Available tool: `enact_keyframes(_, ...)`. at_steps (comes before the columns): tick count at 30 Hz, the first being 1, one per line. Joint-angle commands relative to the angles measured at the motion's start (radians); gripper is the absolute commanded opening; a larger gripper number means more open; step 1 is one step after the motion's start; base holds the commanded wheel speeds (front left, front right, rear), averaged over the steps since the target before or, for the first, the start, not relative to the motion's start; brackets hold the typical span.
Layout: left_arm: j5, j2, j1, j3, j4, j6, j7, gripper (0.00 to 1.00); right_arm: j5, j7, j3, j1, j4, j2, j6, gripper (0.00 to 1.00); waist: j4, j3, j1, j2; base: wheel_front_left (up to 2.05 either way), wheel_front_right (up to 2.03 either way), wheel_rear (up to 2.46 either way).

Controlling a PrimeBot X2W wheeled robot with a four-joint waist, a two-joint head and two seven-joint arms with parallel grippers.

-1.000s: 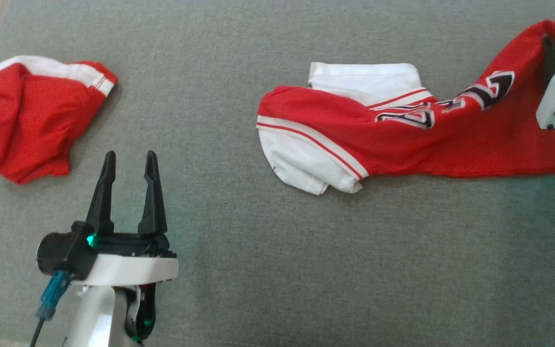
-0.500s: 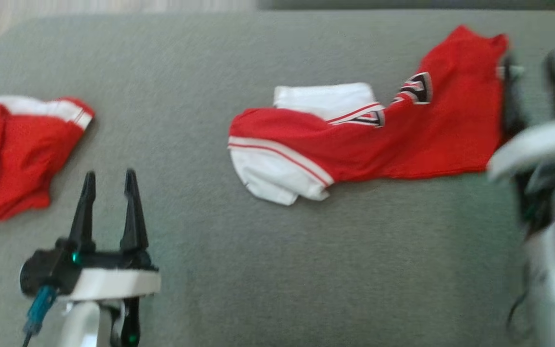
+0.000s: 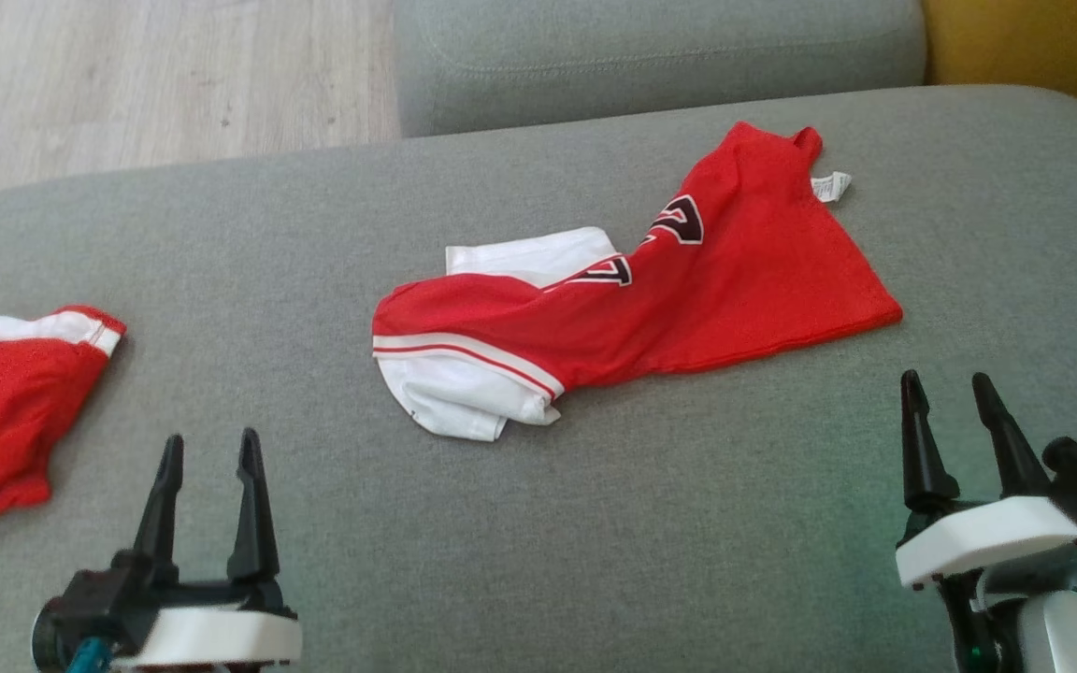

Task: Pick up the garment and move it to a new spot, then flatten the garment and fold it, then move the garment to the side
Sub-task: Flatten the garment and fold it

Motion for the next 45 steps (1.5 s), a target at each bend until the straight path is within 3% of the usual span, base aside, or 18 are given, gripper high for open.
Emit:
enact_keyframes(1, 0.009, 0.009, -0.017, 0.033, -0.035, 0.004, -0.009, 1.00, -0.009, 0.005, 0.019, -0.027, -0.051, -0.004, -0.001, 1.00, -0.002, -0.005, 0.0003, -0.0001, 0.00, 0.00, 0.00)
enact_keyframes(13, 0.006, -0.001, -0.033, -0.008, -0.005, 0.003, -0.009, 1.00, -0.003, 0.034, 0.020, -0.020, -0.103, -0.003, -0.001, 1.00, 0.004, 0.016, 0.0003, -0.0001, 0.00, 0.00, 0.00)
enact_keyframes(19, -0.016, -0.009, -0.139, -0.183, 0.145, 0.002, 0.053, 1.00, 0.000, 0.029, 0.035, -0.039, -0.100, -0.003, -0.001, 1.00, -0.009, 0.049, 0.0003, -0.0001, 0.00, 0.00, 0.00)
enact_keyframes(24, -0.112, -0.013, -0.241, -0.289, 0.306, 0.002, 0.111, 1.00, 0.004, 0.024, 0.056, -0.061, -0.094, -0.003, -0.001, 1.00, -0.036, 0.078, 0.0003, -0.0001, 0.00, 0.00, 0.00)
enact_keyframes(39, -0.357, -0.013, -0.457, -0.472, 0.592, 0.170, 0.192, 1.00, 0.010, 0.005, 0.085, -0.111, -0.083, -0.003, -0.001, 1.00, -0.112, 0.141, 0.0003, -0.0001, 0.00, 0.00, 0.00)
enact_keyframes(40, -0.371, -0.013, -0.462, -0.482, 0.602, 0.180, 0.197, 0.77, 0.011, 0.004, 0.085, -0.112, -0.083, -0.003, -0.001, 1.00, -0.113, 0.141, 0.0003, -0.0001, 0.00, 0.00, 0.00)
enact_keyframes(42, -0.373, -0.013, -0.474, -0.505, 0.617, 0.196, 0.182, 0.00, 0.014, 0.002, 0.084, -0.115, -0.083, -0.003, -0.001, 1.00, -0.114, 0.142, 0.0003, -0.0001, 0.00, 0.00, 0.00)
enact_keyframes(45, -0.378, -0.013, -0.483, -0.515, 0.639, 0.211, 0.146, 0.00, 0.013, 0.010, 0.080, -0.120, -0.074, -0.003, -0.001, 1.00, -0.106, 0.143, 0.0003, -0.0001, 0.00, 0.00, 0.00)
